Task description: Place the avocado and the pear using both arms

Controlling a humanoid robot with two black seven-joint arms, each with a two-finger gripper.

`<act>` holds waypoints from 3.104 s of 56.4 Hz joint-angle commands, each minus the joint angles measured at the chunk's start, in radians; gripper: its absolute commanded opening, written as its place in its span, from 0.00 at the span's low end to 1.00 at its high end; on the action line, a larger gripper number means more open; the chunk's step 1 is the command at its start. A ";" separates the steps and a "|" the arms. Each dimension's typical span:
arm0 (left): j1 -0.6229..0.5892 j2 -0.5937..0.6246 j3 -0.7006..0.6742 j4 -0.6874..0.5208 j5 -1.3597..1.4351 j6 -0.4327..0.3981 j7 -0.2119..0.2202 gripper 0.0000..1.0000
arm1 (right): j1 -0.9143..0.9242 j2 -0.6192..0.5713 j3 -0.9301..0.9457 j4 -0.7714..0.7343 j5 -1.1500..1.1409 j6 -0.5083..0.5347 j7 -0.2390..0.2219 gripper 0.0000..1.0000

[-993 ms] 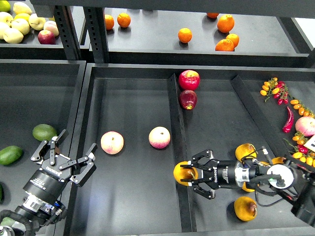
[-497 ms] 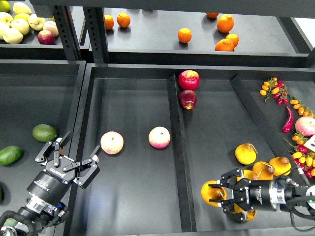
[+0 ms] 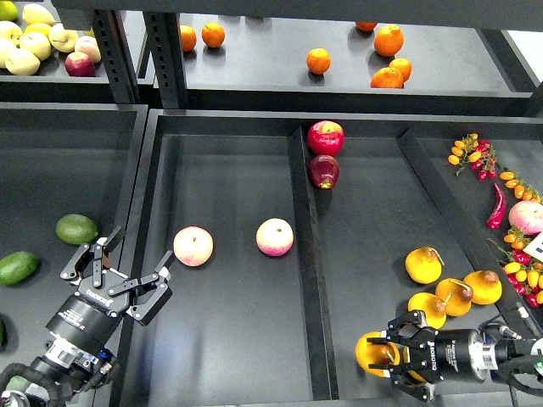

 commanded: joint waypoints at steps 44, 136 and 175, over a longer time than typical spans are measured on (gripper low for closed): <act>0.000 0.000 0.001 0.000 0.001 0.000 0.000 0.98 | 0.005 0.064 0.028 -0.086 -0.032 -0.001 0.000 0.82; -0.183 0.000 -0.005 0.020 0.156 0.000 0.000 0.99 | -0.209 0.703 1.006 -0.035 0.172 0.019 0.000 1.00; -0.163 0.000 -0.073 -0.001 0.241 0.000 -0.028 0.99 | -0.423 0.703 0.977 0.131 0.072 0.114 0.035 1.00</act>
